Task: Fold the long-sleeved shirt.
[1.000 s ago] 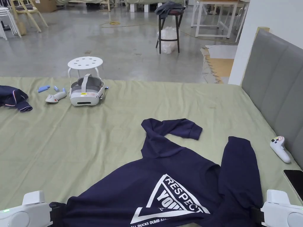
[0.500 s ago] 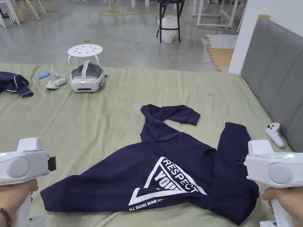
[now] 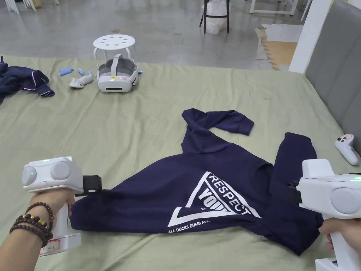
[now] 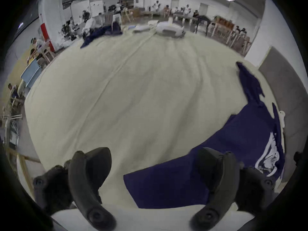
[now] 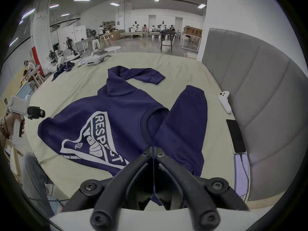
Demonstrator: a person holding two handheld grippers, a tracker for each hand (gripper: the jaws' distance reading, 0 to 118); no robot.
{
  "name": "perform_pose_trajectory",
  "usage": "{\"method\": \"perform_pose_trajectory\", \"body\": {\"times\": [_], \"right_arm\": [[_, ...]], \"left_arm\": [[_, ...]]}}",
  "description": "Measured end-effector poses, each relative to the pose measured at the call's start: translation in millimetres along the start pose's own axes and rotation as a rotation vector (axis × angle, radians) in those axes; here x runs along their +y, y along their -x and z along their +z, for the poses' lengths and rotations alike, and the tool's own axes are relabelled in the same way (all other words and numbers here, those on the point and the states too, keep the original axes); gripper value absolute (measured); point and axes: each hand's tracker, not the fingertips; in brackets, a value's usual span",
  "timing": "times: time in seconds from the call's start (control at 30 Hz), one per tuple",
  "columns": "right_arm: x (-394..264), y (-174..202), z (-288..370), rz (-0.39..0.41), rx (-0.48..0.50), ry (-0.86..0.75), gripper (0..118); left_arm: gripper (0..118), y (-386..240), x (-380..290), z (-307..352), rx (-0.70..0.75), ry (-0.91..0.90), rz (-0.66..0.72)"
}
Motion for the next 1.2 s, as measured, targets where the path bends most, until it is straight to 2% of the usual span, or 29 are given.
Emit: {"method": "perform_pose_trajectory", "body": {"times": [0.13,0.17,0.2,0.37,0.43,0.47,0.5,0.53,0.6,0.77,0.87,0.9,0.97,1.0,1.03,1.1,1.2], "right_arm": [[-7,-1,-4,-0.001,-0.011,0.020,0],[-8,0,-7,0.000,-0.012,0.027,0],[-9,0,-9,0.003,-0.011,0.033,0],[-7,8,-20,0.028,0.006,0.050,0],[-5,10,-24,0.031,0.012,0.054,0],[-3,11,-26,0.036,0.020,0.054,0],[-1,11,-25,0.037,0.022,0.054,0],[5,12,-26,0.046,0.023,0.055,0],[26,13,-32,0.072,0.032,0.038,0],[129,22,-68,0.189,0.096,-0.040,0],[192,36,-127,0.259,0.181,0.036,1],[205,41,-149,0.295,0.213,0.086,20],[224,54,-200,0.357,0.244,0.189,80],[226,59,-221,0.376,0.238,0.236,96],[225,65,-241,0.399,0.222,0.288,91],[223,76,-271,0.459,0.192,0.281,70],[222,88,-300,0.419,0.213,0.300,69]], "left_arm": [[95,10,-29,-23,0.057,0.147,-0.035],[94,17,-35,-22,0.032,0.131,-0.015],[90,18,-40,-14,0.013,0.034,0.025],[81,12,-42,-5,0.023,0.035,-0.001],[57,6,-39,-2,-0.001,0.011,-0.083],[30,3,-39,5,-0.078,-0.015,-0.120],[10,1,-39,8,-0.141,-0.014,-0.104],[10,-2,-39,9,-0.014,-0.027,-0.091],[10,-6,-41,21,-0.059,-0.127,-0.113],[10,-4,-46,42,-0.090,-0.198,-0.078],[10,-7,-51,52,-0.099,-0.231,-0.068],[10,-6,-53,54,-0.101,-0.240,-0.064],[10,-5,-56,54,-0.094,-0.252,-0.049],[10,-4,-58,55,-0.096,-0.258,-0.038],[10,-3,-60,56,-0.103,-0.259,-0.027],[10,-3,-64,57,-0.109,-0.257,-0.021],[11,-2,-69,56,-0.112,-0.244,-0.022]]}}
